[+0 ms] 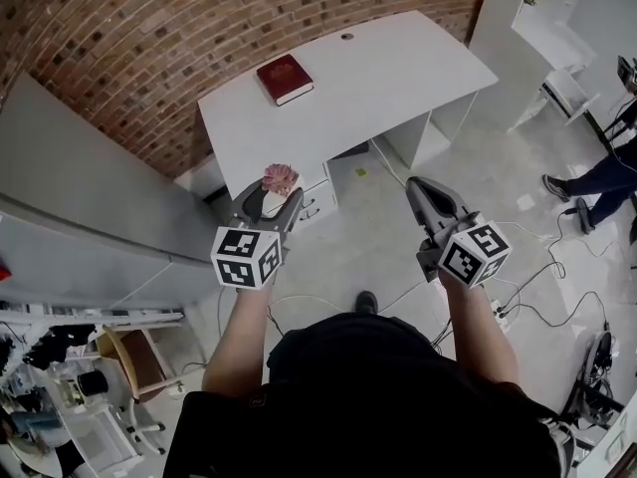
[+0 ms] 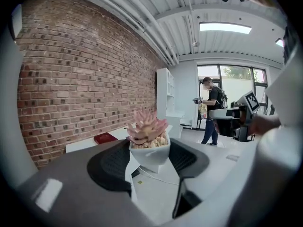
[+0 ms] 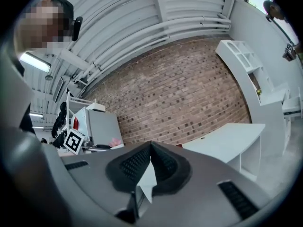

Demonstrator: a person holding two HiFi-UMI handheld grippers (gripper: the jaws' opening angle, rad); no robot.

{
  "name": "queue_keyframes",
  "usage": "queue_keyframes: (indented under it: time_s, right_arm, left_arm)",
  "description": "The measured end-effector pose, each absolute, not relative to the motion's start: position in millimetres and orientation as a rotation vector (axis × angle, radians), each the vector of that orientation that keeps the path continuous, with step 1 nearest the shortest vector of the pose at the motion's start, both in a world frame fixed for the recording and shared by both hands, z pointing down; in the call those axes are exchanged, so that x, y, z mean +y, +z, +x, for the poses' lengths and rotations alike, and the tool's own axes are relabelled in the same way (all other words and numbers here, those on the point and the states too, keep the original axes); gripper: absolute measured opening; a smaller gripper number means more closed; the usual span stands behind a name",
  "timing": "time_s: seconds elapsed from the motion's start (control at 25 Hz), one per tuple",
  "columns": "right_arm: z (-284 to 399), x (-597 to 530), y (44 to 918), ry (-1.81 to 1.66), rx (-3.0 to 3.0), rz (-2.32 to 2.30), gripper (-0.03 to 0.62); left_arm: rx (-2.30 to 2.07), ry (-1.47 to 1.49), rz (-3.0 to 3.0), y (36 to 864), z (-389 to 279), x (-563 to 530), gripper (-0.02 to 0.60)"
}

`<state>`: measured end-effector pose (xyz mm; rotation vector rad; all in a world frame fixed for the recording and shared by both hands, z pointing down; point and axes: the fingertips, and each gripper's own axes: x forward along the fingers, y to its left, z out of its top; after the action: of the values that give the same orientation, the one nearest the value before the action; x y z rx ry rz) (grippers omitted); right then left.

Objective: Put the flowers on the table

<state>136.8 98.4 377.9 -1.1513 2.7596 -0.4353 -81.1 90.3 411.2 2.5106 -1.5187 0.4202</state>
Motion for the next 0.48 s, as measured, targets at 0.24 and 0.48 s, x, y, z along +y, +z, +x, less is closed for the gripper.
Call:
queue_keyframes:
  time_s: [0.24,0.48]
  right_arm:
    - [157.6,78.4,368.3,-0.428,2.742,-1.141,0.012]
    - [166.7,56.1,374.5,-0.462,2.73,-1.16,0.012]
  left_arm:
    - [-1.493,0.435,2.52,406.8,-54.7,64.1,0.261]
    - [-1.482,0.398,2.533,406.8,-45.0,28.2,0.261]
